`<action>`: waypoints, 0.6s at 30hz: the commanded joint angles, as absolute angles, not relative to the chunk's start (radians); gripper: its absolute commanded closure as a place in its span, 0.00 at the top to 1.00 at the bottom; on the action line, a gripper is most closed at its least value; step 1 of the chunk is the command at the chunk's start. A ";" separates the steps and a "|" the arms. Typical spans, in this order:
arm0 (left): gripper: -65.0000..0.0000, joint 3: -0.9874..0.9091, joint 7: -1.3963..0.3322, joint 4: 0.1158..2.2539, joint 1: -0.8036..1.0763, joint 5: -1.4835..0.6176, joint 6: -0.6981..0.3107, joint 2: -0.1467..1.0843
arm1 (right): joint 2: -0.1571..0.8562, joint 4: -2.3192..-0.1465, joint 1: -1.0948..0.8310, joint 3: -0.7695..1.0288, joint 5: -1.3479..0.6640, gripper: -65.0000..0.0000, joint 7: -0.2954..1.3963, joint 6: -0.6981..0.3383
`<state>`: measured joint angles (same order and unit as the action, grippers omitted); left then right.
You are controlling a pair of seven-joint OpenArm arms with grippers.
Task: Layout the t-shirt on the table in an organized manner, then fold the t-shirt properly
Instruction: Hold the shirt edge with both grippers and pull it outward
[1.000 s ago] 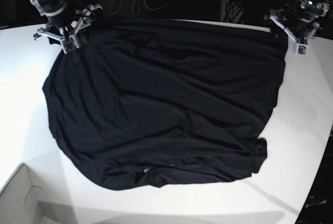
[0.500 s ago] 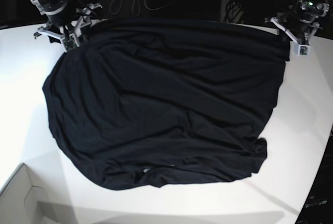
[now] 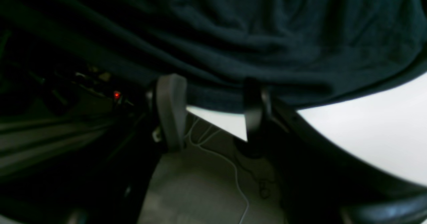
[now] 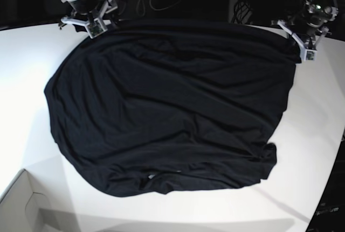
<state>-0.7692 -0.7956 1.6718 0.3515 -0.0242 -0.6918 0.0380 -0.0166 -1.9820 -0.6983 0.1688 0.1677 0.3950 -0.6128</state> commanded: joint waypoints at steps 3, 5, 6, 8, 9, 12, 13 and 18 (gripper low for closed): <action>0.00 -0.771 -0.802 1.682 0.358 -0.035 -0.698 0.041 | -0.015 -1.962 -0.677 0.173 0.159 0.44 0.378 -0.610; 0.00 -0.771 -0.802 1.682 0.360 -0.035 -0.698 0.041 | -0.015 -1.922 -0.664 0.174 0.159 0.44 0.378 -0.610; 0.00 -0.771 -0.802 1.682 0.360 -0.035 -0.698 0.041 | -0.015 -1.906 -0.659 0.174 0.159 0.44 0.378 -0.610; 0.00 -0.773 -0.802 1.682 0.360 -0.035 -0.698 0.041 | -0.013 -1.891 -0.650 0.174 0.160 0.44 0.378 -0.610; 0.00 -0.773 -0.802 1.682 0.360 -0.035 -0.698 0.041 | -0.013 -1.886 -0.648 0.174 0.160 0.44 0.377 -0.610; 0.00 -0.773 -0.802 1.682 0.361 -0.035 -0.698 0.041 | -0.013 -1.880 -0.648 0.174 0.160 0.44 0.378 -0.610; 0.00 -0.773 -0.802 1.682 0.366 -0.035 -0.698 0.041 | -0.013 -1.880 -0.648 0.174 0.160 0.44 0.378 -0.610; 0.00 -0.773 -0.794 1.684 0.372 -0.035 -0.698 0.041 | -0.012 -1.840 -0.648 0.174 0.160 0.44 0.375 -0.610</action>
<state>-0.7715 -0.7811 1.6718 0.3630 -0.0349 -0.6922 0.0380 -0.0154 -1.8317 -0.6415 0.1726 0.1665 0.3687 -0.6060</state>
